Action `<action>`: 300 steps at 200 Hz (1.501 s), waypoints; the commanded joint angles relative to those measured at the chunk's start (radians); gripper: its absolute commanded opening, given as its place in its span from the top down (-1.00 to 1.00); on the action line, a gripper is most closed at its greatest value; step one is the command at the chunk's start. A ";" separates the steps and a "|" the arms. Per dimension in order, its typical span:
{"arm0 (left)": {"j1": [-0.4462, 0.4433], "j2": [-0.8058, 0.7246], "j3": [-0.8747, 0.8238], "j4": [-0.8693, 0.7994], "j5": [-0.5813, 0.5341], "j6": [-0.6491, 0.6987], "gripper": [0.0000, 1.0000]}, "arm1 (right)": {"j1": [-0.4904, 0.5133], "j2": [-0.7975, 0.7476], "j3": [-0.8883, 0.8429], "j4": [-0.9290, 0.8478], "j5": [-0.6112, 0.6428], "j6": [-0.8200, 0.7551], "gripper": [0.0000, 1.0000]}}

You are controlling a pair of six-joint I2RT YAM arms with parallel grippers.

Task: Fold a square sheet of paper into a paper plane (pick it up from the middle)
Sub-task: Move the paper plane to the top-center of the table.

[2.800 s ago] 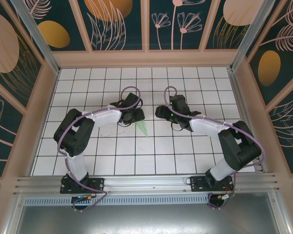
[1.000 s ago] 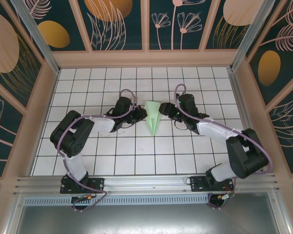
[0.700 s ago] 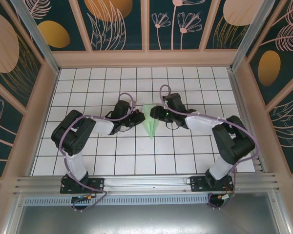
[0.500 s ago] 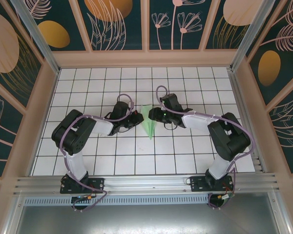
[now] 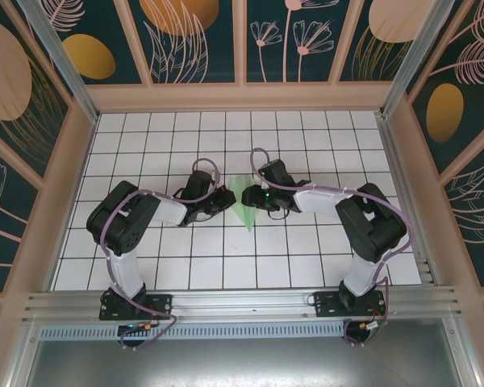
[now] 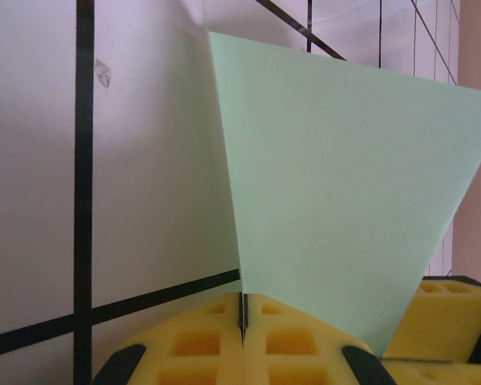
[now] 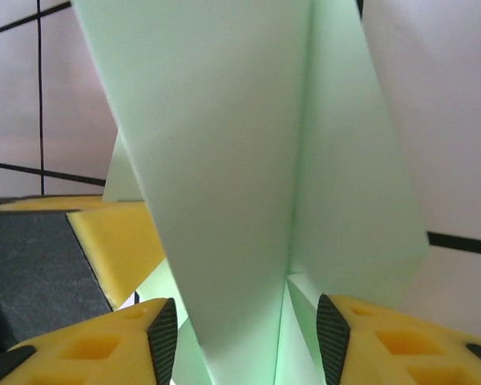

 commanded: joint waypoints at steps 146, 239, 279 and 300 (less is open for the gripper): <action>0.007 0.017 -0.006 0.037 0.010 -0.002 1.00 | 0.106 0.013 0.051 -0.117 0.106 0.083 -0.11; 0.008 0.022 -0.001 0.034 0.020 -0.004 1.00 | 0.123 0.022 0.066 -0.139 0.156 0.057 -0.11; 0.010 -0.004 0.014 0.007 0.028 0.004 0.87 | 0.137 0.060 0.110 -0.206 0.233 0.051 0.11; 0.019 -0.031 0.029 -0.025 0.031 0.016 0.66 | 0.144 0.079 0.136 -0.230 0.258 0.048 0.19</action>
